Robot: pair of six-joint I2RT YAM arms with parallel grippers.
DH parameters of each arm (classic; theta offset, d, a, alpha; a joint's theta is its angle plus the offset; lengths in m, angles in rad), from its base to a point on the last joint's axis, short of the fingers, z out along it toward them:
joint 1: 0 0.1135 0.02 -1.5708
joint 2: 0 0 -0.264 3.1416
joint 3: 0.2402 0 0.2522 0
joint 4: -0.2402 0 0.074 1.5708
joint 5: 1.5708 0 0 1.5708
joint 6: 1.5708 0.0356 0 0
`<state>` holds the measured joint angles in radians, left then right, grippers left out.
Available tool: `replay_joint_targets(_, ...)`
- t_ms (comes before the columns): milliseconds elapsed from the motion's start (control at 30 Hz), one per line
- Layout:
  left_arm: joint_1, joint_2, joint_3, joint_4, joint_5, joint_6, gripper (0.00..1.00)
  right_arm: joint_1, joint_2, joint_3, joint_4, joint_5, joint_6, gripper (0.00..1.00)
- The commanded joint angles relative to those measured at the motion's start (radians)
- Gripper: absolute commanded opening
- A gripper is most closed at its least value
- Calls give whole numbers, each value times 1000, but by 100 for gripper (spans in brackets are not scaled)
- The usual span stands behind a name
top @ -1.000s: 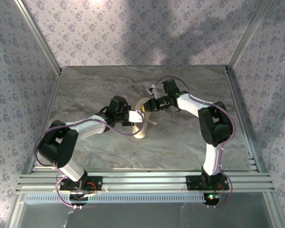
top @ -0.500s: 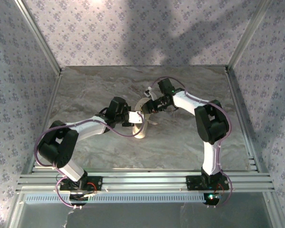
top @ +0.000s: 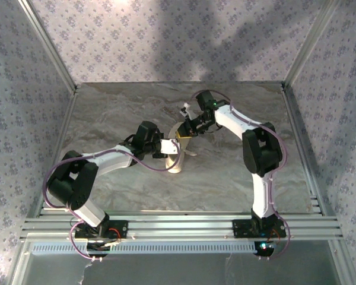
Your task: Tie the shoes
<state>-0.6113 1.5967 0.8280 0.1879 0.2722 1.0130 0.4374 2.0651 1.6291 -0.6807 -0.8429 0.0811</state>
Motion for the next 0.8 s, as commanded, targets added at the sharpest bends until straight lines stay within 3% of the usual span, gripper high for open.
replay_joint_targets(0, -9, -17, -20, -47, 13, 16, 0, 13, 39, 47, -120, 25, -33, 13)
replay_joint_targets(767, -12, -5, -8, -56, 1, 20, 0, 46, 64, 77, -182, 41, -72, 19)
